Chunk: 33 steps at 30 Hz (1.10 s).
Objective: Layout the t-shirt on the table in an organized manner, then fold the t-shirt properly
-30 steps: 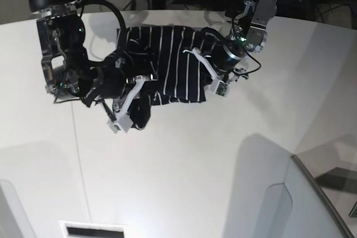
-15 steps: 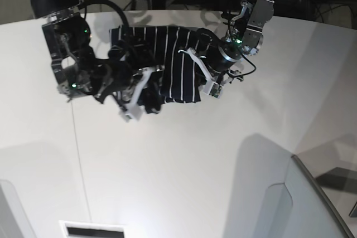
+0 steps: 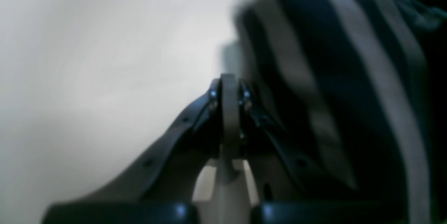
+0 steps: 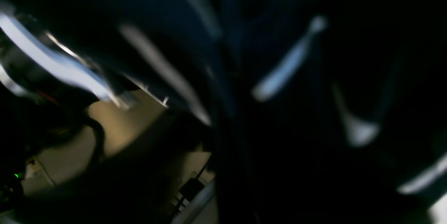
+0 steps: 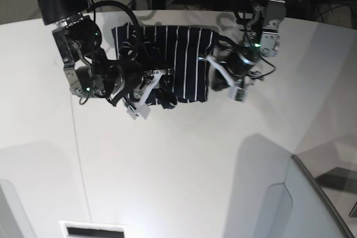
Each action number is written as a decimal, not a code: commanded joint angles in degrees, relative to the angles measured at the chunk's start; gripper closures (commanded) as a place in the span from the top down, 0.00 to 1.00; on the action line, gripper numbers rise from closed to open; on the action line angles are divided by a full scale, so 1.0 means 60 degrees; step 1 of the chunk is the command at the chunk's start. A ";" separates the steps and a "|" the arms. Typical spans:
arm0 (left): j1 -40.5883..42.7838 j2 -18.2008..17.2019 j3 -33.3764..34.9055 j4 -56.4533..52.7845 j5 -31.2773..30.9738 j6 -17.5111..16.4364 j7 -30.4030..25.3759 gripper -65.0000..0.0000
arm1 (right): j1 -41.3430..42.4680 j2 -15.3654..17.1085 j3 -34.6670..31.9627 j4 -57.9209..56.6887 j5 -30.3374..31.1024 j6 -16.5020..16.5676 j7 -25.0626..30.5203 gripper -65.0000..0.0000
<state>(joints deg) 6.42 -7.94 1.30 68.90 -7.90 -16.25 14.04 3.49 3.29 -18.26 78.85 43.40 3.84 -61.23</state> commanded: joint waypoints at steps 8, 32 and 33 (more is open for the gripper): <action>0.0359 -0.0573 -0.1953 0.0860 0.0049 0.0108 0.0128 0.00 | 0.0188 -0.0233 0.0003 0.0243 0.0218 0.0027 -0.0058 0.70; 0.1121 -0.1496 -0.5176 0.1036 -0.0038 0.0049 0.1095 0.00 | 0.0393 0.0294 -0.0026 0.3598 0.0144 -0.0017 -0.1436 0.34; 0.1180 -0.1482 -0.5176 0.1065 -0.0038 0.0034 0.1095 0.00 | 0.0437 0.0324 -0.0041 0.3598 0.0130 -0.0002 -0.1421 0.25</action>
<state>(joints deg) 13.56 -16.03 -29.54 74.15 -7.77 -16.05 21.69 4.93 5.69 -18.28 99.39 42.92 3.44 -70.81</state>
